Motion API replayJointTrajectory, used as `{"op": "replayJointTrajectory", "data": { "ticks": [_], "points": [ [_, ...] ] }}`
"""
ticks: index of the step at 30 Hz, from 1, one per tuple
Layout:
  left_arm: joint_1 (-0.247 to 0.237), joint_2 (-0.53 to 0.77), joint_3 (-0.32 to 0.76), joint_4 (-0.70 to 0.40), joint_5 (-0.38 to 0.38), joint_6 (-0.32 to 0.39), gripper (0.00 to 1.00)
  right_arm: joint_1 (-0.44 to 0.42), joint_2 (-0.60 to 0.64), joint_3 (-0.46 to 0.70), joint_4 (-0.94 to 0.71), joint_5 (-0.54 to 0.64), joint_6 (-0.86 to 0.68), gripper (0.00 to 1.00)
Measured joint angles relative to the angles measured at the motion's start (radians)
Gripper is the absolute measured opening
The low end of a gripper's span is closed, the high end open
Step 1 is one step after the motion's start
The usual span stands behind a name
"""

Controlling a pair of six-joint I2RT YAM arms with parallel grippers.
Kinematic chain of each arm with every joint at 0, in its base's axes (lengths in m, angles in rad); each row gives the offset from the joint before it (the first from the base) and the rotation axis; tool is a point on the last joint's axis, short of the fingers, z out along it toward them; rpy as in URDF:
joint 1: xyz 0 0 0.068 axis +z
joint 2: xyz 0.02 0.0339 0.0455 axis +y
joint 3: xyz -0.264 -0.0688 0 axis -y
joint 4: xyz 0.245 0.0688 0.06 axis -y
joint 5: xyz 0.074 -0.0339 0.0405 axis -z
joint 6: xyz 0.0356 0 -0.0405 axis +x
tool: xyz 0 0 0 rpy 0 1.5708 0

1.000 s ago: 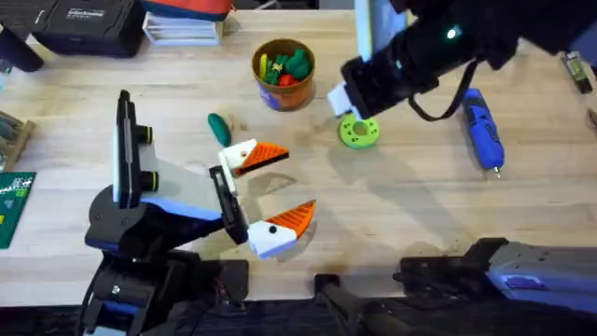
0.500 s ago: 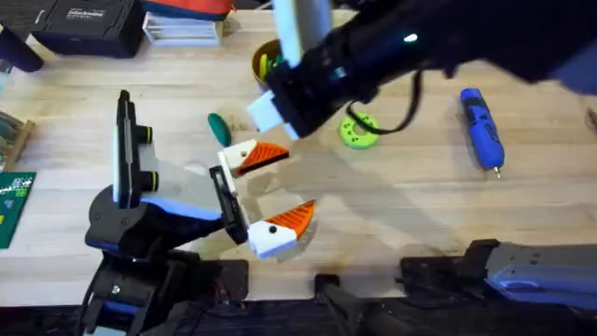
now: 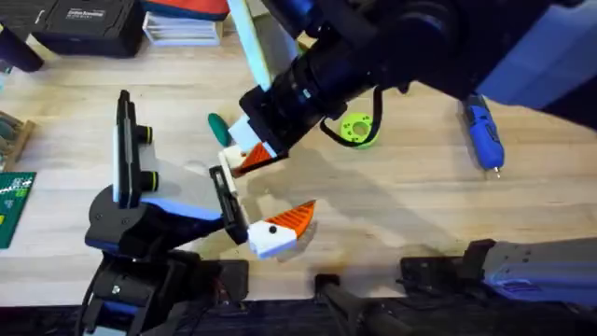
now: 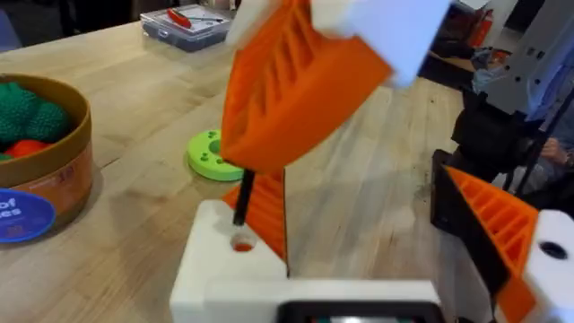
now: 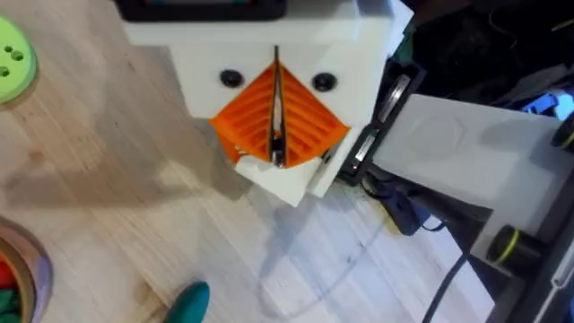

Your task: Pick up the gripper from the table and insert it into the empty holder that is missing its gripper. Then pick up a screw, insert it into the mounting hole, and use the screwdriver to tighten it. Finally, clean up the table by picking up the vegetable and placing it into the bucket.

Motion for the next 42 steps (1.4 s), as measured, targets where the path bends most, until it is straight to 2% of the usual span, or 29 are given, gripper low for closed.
{"op": "replayJointTrajectory", "data": {
  "ticks": [38, 40, 42],
  "points": [
    [0.001, 0.001, 0.000, 0.000, -0.004, 0.010, 0.985, 0.029, 0.061, 0.000, 0.006, 0.001, -0.001, 0.005],
    [0.001, 0.001, 0.000, 0.000, -0.005, 0.010, 0.985, 0.029, 0.061, 0.000, 0.006, 0.000, 0.000, 0.043],
    [0.001, 0.001, 0.000, 0.000, -0.006, 0.010, 0.985, 0.032, 0.061, 0.000, 0.008, -0.004, -0.001, 0.166]
  ]
}}
